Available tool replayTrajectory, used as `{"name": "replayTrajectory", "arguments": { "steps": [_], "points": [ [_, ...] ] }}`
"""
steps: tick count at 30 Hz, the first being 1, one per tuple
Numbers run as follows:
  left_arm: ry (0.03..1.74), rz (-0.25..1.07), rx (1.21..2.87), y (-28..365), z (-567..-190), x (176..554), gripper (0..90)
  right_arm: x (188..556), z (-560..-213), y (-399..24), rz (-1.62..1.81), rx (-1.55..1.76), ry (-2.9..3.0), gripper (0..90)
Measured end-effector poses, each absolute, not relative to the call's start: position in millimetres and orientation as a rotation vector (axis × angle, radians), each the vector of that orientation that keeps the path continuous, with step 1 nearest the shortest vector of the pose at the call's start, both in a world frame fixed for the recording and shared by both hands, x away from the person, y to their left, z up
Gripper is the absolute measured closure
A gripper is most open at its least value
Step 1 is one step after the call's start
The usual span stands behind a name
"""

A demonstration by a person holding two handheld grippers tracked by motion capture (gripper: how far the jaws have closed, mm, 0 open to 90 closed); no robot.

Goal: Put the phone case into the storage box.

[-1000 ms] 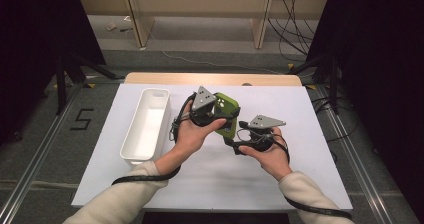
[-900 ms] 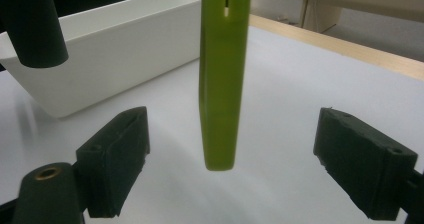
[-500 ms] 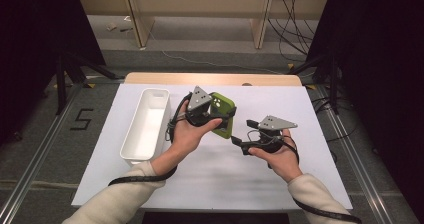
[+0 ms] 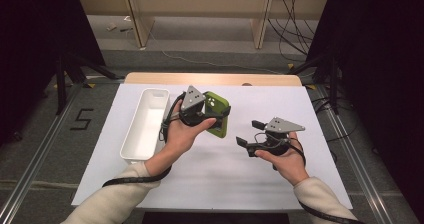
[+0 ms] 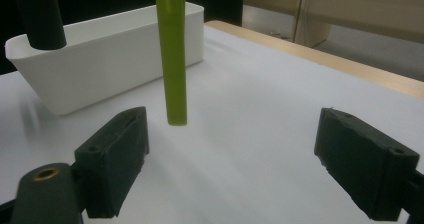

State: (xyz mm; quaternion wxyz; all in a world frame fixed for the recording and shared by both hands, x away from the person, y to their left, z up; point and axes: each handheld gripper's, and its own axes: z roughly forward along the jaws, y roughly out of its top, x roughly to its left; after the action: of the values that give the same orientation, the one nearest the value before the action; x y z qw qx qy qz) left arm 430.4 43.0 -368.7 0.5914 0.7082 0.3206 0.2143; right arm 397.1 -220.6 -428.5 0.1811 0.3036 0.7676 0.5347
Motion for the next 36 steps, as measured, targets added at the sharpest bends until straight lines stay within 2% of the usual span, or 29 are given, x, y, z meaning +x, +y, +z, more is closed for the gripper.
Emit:
{"name": "replayTrajectory", "arguments": {
  "steps": [36],
  "points": [
    [0.773,0.535,1.636,71.2,-365.2,427.0,16.2,380.8,-424.8,-248.8,1.537,0.846,2.088,13.6]
  ]
}}
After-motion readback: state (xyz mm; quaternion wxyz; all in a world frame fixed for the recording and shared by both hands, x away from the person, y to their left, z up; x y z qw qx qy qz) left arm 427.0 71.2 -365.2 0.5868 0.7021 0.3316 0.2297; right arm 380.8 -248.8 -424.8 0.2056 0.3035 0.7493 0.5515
